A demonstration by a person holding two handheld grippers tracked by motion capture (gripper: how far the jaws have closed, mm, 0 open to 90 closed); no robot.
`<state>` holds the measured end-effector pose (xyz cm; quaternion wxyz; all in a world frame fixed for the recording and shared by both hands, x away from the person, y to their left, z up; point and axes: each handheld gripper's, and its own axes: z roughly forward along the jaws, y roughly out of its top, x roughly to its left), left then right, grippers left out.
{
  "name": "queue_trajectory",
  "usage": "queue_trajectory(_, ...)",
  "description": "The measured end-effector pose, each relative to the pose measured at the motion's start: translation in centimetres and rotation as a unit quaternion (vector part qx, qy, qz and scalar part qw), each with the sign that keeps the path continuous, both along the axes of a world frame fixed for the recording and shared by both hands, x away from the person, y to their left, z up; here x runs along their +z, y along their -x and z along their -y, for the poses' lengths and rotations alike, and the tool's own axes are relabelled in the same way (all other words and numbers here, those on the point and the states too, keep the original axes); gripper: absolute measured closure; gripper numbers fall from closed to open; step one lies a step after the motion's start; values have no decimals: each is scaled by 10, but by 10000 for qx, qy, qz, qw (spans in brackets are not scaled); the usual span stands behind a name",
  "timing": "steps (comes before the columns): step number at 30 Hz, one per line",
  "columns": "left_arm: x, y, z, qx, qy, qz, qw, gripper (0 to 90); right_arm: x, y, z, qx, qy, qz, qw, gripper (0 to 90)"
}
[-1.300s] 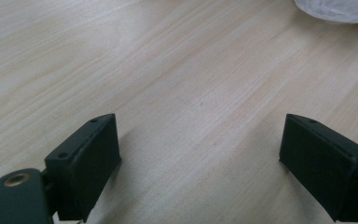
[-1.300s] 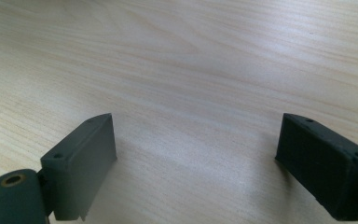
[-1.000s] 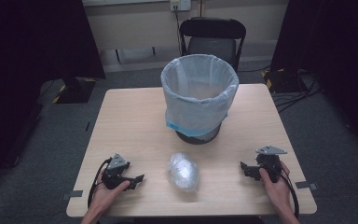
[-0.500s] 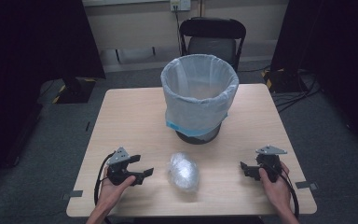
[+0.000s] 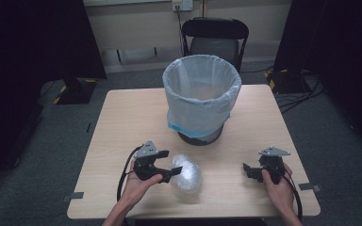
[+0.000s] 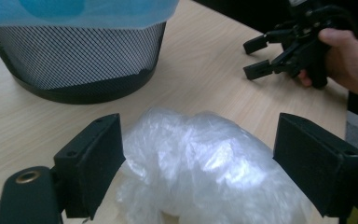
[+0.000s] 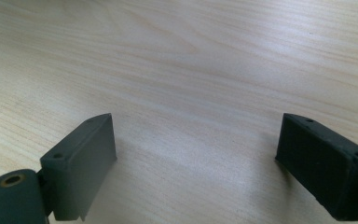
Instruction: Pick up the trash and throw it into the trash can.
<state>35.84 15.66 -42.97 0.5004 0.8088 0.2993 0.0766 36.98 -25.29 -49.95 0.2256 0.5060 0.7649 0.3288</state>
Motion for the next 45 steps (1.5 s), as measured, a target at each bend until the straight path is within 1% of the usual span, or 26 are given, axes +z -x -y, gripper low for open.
queue_trajectory(2,-5,-3,7,-46,-119,-60,9999,157,0,0,0,0,0,0,10000,106)
queue_trajectory(4,-10,-7,13,4,-219,-160,9996,157,0,0,0,0,0,0,10000,106)
queue_trajectory(5,-13,-9,18,-142,-184,-294,9993,157,0,0,0,0,0,0,10000,106)
queue_trajectory(8,-17,-11,24,-222,-249,-290,9990,157,0,0,0,-1,0,-1,10000,106)
queue_trajectory(9,-20,-13,31,-116,-442,-344,9984,157,0,0,0,0,-1,0,10000,106)
queue_trajectory(10,-20,-13,31,-116,-442,-344,9984,156,0,0,0,0,-1,0,10000,106)
queue_trajectory(11,-24,-16,36,-108,-408,-448,9981,155,0,0,0,0,0,-1,10000,106)
queue_trajectory(16,-27,-17,43,-65,-449,-485,9978,152,0,0,0,0,-1,-1,10000,106)
queue_trajectory(20,-31,-19,47,-110,-451,-528,9975,131,0,0,0,1,0,1,10000,106)
queue_trajectory(22,-33,-19,47,-173,-472,-482,9976,121,0,0,0,1,0,0,10000,107)
queue_trajectory(23,-35,-20,47,-247,-457,-507,9974,115,0,0,0,1,1,1,10000,106)
queue_trajectory(25,-37,-21,48,-283,-462,-528,9971,107,0,0,0,1,0,0,10000,106)
queue_trajectory(26,-38,-22,48,-274,-465,-594,9968,106,0,0,0,1,0,0,10000,106)
queue_trajectory(27,-38,-22,48,-359,-439,-632,9964,145,0,0,0,1,0,1,10000,106)
queue_trajectory(28,-38,-22,48,-359,-439,-632,9964,218,0,0,0,1,0,1,10000,106)
queue_trajectory(29,-37,-22,47,-493,-364,-699,9957,287,0,0,0,0,0,0,10000,106)
queue_trajectory(30,-37,-22,47,-493,-364,-699,9957,325,0,0,0,0,0,0,10000,106)
queue_trajectory(31,-35,-21,46,-606,-398,-683,9950,370,0,0,0,1,0,1,10000,106)
queue_trajectory(32,-35,-21,46,-606,-398,-683,9950,417,0,0,0,0,-1,3,10000,106)
queue_trajectory(35,-32,-20,43,-732,-293,-697,9944,540,0,0,0,1,0,0,10000,106)
queue_trajectory(37,-31,-20,43,-760,-276,-679,9944,567,0,0,0,1,0,0,10000,106)
queue_trajectory(39,-28,-18,42,-775,-239,-659,9945,632,0,0,0,0,-1,-1,10000,107)
queue_trajectory(42,-26,-17,40,-772,-186,-637,9948,662,0,0,0,0,0,-1,10000,107)
queue_trajectory(43,-22,-16,36,-749,-97,-577,9955,668,0,0,0,0,0,0,10000,106)
queue_trajectory(44,-22,-16,36,-749,-97,-577,9955,672,0,0,0,0,0,0,10000,106)
queue_trajectory(45,-17,-14,32,-700,3,-507,9963,673,0,0,0,0,0,-1,10000,106)
